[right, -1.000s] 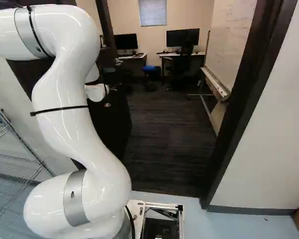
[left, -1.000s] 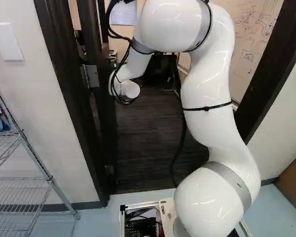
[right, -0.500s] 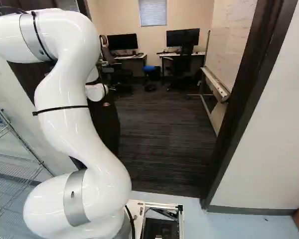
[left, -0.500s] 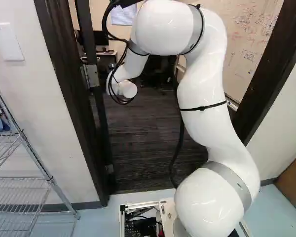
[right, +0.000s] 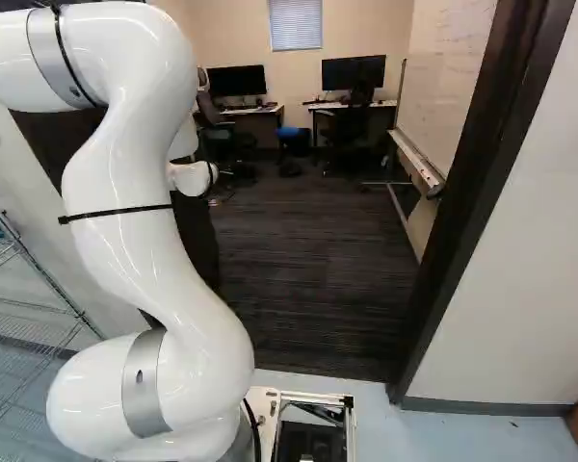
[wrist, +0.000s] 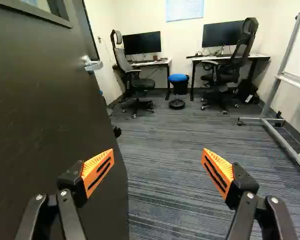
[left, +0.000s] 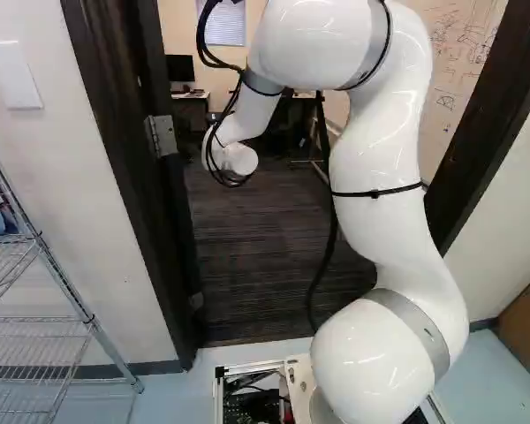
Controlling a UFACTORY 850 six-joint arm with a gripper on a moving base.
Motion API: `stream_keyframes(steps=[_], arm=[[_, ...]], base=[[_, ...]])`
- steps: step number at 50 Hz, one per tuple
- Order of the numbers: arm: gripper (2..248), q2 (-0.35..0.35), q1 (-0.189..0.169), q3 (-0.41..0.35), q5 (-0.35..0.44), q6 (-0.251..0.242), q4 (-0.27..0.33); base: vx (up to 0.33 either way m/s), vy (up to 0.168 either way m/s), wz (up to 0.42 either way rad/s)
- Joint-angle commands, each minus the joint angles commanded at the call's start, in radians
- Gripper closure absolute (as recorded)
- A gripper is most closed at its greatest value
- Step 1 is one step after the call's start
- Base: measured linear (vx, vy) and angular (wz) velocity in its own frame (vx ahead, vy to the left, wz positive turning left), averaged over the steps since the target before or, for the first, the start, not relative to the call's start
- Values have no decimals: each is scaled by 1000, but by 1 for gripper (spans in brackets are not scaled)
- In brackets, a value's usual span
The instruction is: Open the door and move inside
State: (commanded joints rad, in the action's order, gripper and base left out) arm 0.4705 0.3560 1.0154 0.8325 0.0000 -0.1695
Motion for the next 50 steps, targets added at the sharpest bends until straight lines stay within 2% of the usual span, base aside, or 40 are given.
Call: stream_keyframes(steps=[39,50], arm=[[3,-124,-86,-155,0,0,169],[3,-158,-112,-195,0,0,190]], base=[[0,0,0],[0,0,0]])
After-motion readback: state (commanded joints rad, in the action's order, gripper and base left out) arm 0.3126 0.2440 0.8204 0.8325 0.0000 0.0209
